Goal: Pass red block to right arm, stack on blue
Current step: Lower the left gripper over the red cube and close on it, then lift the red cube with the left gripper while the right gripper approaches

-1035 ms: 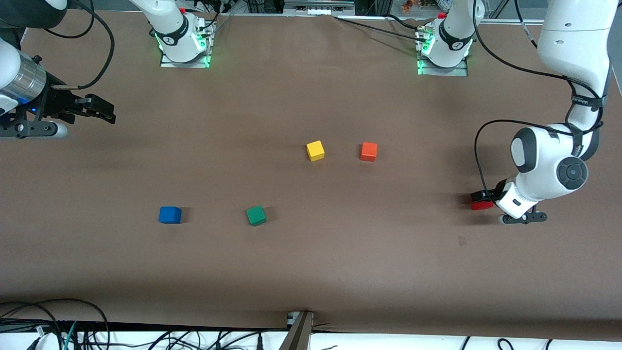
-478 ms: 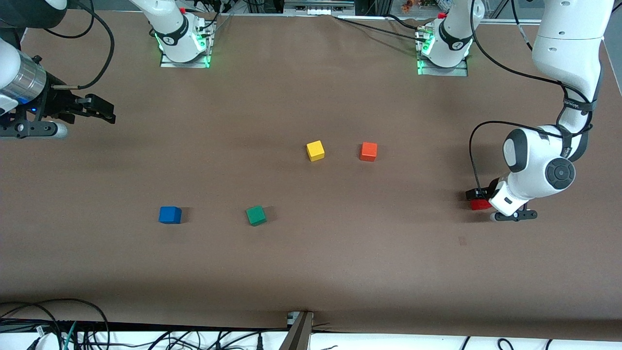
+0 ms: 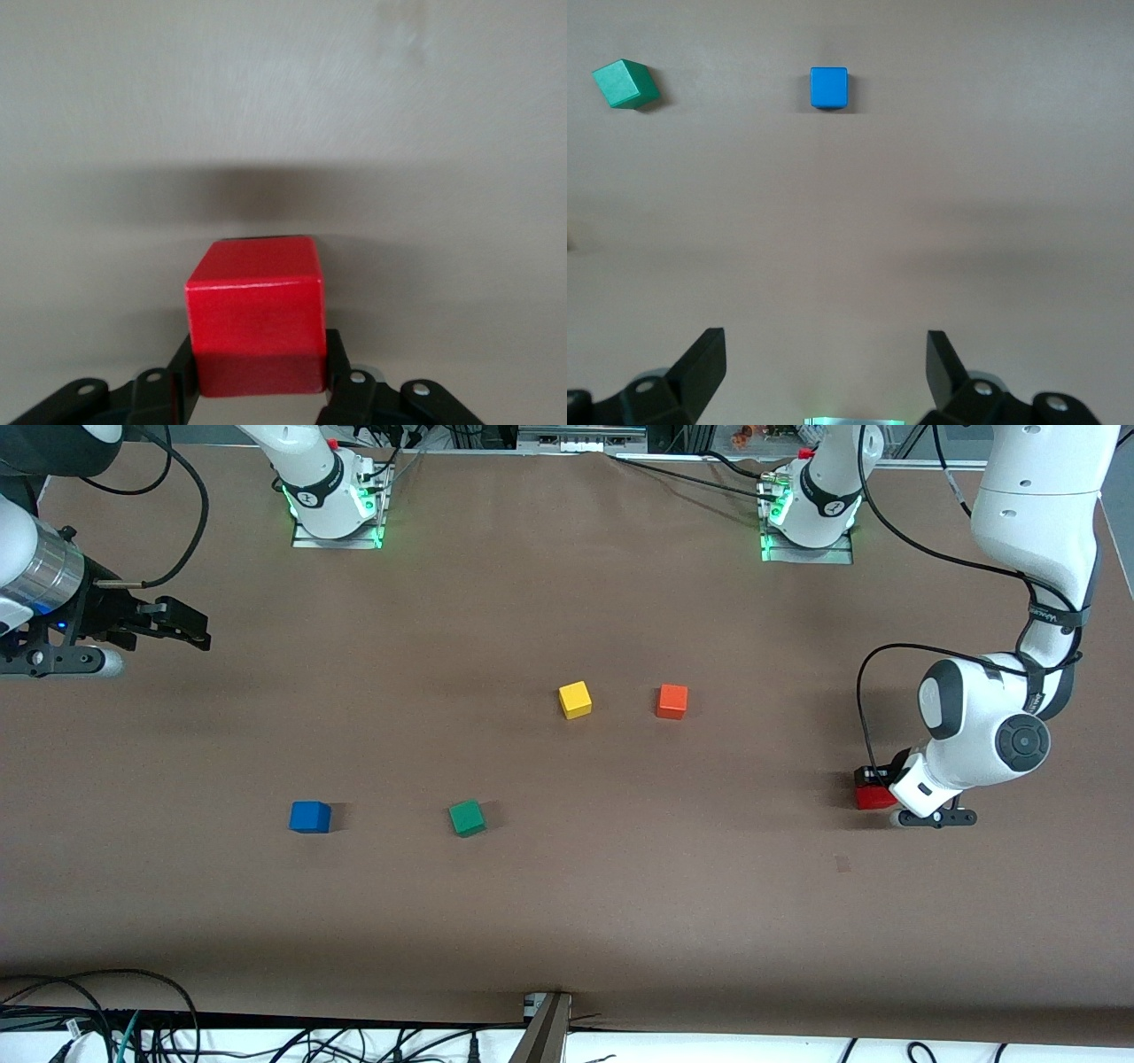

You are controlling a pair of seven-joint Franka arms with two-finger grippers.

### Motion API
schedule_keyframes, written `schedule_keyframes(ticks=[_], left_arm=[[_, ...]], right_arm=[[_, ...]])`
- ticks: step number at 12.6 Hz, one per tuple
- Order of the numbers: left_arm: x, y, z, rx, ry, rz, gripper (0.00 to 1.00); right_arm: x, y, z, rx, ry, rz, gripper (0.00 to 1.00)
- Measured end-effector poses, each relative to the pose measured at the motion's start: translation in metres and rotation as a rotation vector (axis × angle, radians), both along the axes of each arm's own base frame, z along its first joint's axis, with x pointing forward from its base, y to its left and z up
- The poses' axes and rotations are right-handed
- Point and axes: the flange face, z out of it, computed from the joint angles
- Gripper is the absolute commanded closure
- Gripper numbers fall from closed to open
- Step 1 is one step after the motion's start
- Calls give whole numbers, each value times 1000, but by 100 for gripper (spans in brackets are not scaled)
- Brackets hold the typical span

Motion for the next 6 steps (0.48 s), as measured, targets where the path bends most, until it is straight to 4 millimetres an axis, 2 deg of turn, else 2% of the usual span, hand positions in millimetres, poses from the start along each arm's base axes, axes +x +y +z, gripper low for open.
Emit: schedule_keyframes(ticks=[3,4,6], left_arm=[[26,-10,64,-22,-41,-162,100],[35,-18,86,-32,-56,-236,100],[48,-40,119,-63,-85,-360,100]], right_arm=[[0,0,0,0,0,0,0],[0,0,0,0,0,0,0],[0,0,0,0,0,-1,0]])
